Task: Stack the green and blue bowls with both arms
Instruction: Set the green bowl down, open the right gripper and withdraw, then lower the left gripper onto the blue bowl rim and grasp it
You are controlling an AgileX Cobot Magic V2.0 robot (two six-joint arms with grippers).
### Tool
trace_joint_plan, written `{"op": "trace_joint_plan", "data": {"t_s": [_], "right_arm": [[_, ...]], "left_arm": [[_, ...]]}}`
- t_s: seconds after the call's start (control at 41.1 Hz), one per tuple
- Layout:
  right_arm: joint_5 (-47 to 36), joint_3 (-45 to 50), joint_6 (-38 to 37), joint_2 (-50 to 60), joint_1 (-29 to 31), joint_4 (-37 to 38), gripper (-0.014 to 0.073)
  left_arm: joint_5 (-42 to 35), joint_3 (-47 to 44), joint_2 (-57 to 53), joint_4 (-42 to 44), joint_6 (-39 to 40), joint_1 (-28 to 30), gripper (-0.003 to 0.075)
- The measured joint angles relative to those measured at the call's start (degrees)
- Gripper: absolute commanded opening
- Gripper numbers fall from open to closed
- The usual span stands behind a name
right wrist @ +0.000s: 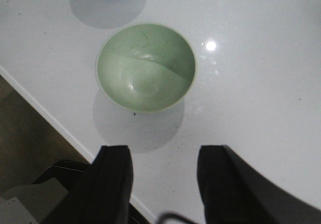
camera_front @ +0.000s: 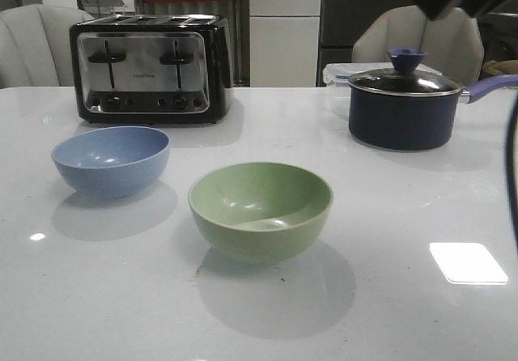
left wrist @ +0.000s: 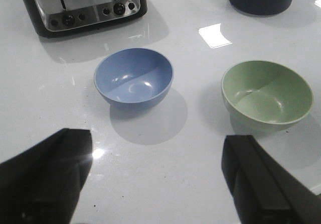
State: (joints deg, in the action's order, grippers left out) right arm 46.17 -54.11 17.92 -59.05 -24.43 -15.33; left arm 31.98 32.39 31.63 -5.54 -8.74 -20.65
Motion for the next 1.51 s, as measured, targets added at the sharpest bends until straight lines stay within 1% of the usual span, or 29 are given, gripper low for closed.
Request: {"op": "trace_joint_plan", "data": {"t_s": [0.122, 0.243, 0.438, 0.511, 0.608, 0.73, 0.803, 0.997, 1.119, 1.314, 1.508], "right_arm": [[0.0, 6.1, 0.0, 7.2, 0.0, 0.0, 0.0426], [0.0, 10.0, 0.0, 12.0, 0.0, 0.0, 0.0426], [0.1, 11.9, 0.0, 15.6, 0.0, 0.0, 0.0426], [0.1, 11.9, 0.0, 15.7, 0.0, 0.0, 0.0426], [0.1, 12.0, 0.0, 15.7, 0.0, 0.0, 0.0426], [0.1, 12.0, 0.0, 15.7, 0.0, 0.0, 0.0426], [0.1, 12.1, 0.0, 15.7, 0.0, 0.0, 0.0426], [0.1, 12.1, 0.0, 15.7, 0.0, 0.0, 0.0426], [0.1, 12.1, 0.0, 15.7, 0.0, 0.0, 0.0426], [0.1, 12.1, 0.1, 15.7, 0.0, 0.0, 0.0426], [0.1, 12.1, 0.1, 15.7, 0.0, 0.0, 0.0426]], "left_arm": [[0.0, 0.0, 0.0, 0.0, 0.0, 0.0, 0.058], [-0.3, 0.0, 0.0, 0.0, 0.0, 0.0, 0.058], [-0.5, 0.0, 0.0, 0.0, 0.0, 0.0, 0.058], [1.8, 1.2, 0.6, 1.0, 0.0, 0.0, 0.058], [7.3, 5.3, 3.5, 3.1, 0.0, 0.0, 0.058], [13.1, 11.7, 10.6, 3.8, 0.0, 0.0, 0.058], [15.0, 14.7, 15.8, 3.9, 0.0, 0.0, 0.058], [15.4, 21.7, 33.1, 4.7, 0.0, 0.4, 0.058], [15.4, 26.4, 42.7, 3.8, 0.0, 3.5, 0.058], [15.4, 34.1, 57.7, -2.3, -0.3, 11.0, 0.058], [13.7, 41.7, 70.3, -5.1, -0.9, 14.1, 0.058]]}}
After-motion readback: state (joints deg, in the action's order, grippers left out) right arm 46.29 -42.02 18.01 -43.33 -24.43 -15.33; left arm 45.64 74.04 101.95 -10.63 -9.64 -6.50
